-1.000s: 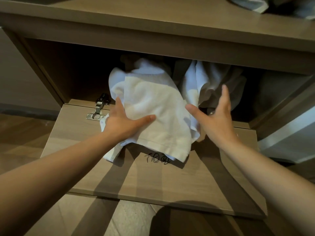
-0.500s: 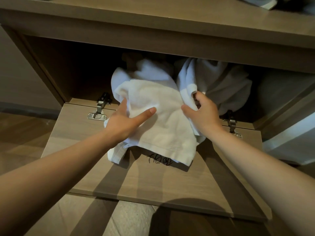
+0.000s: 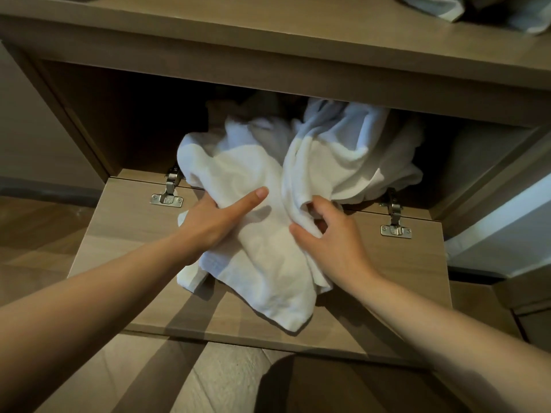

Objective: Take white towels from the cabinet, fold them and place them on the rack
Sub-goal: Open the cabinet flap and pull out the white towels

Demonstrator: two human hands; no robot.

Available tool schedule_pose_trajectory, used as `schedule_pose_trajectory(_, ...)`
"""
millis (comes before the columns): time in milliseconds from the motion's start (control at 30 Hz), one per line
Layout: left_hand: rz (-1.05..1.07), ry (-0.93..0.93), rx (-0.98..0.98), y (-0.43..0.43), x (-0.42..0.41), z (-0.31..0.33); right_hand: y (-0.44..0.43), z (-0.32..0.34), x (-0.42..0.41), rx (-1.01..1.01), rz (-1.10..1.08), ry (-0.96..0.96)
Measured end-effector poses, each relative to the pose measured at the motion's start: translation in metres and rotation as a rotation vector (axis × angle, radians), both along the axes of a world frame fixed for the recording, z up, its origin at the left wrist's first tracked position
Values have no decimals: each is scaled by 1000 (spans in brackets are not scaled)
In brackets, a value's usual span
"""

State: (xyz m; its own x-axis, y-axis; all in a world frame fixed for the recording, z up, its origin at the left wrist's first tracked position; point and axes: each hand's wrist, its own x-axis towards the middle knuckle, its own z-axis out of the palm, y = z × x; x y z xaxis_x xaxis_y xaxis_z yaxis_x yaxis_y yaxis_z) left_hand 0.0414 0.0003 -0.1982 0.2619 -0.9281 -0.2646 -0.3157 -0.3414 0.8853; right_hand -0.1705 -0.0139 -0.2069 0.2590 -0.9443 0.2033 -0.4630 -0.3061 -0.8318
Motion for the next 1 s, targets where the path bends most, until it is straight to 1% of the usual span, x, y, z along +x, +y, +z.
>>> schedule_pose_trajectory(100, -67, 68, -52, 2, -7, 6, 11, 2, 5, 1, 3, 31)
schedule_pose_trajectory(200, -85, 100, -33, 0, -14, 13, 27, 1, 16, -21, 53, 38)
schedule_pose_trajectory(267, -106, 111, -6, 0, -19, 14, 36, -1, 20, -2, 102, 36)
schedule_pose_trajectory(367, -78, 70, 71, -2, -27, 12, 40, -3, 9, 70, 189, 81)
schedule_pose_trajectory(433, -47, 61, 133, -5, -28, 12, 38, 4, -6, 188, 247, 1)
schedule_pose_trajectory(467, -39, 67, 138, -6, -28, 12, 36, 9, -14, 210, 245, -32)
schedule_pose_trajectory(500, -32, 68, 137, -7, -28, 11, 31, 14, -24, 178, 213, -46)
schedule_pose_trajectory(533, -25, 66, 131, -7, -28, 11, 25, 21, -34, 90, 151, -28)
schedule_pose_trajectory(600, -24, 75, 115, -7, -28, 9, 8, 34, -52, -103, -27, 23)
schedule_pose_trajectory(633, -29, 87, 108, -7, -28, 8, -5, 38, -60, -167, -124, 55)
schedule_pose_trajectory(667, -33, 98, 104, -7, -28, 8, -19, 41, -66, -181, -215, 96)
schedule_pose_trajectory(700, -34, 101, 102, -7, -28, 8, -33, 42, -71, -120, -293, 131)
schedule_pose_trajectory(733, -34, 99, 102, -7, -28, 8, -46, 44, -73, -5, -356, 125)
schedule_pose_trajectory(800, -31, 94, 93, -7, -27, 7, -67, 48, -67, 225, -432, 49)
schedule_pose_trajectory(833, -35, 93, 79, -7, -27, 6, -76, 49, -61, 298, -455, 16)
schedule_pose_trajectory(933, -50, 34, 42, -6, -26, 3, -95, 49, -36, 392, -449, -58)
schedule_pose_trajectory(1000, -31, -35, 55, -5, -27, 1, -102, 42, -20, 352, -407, -81)
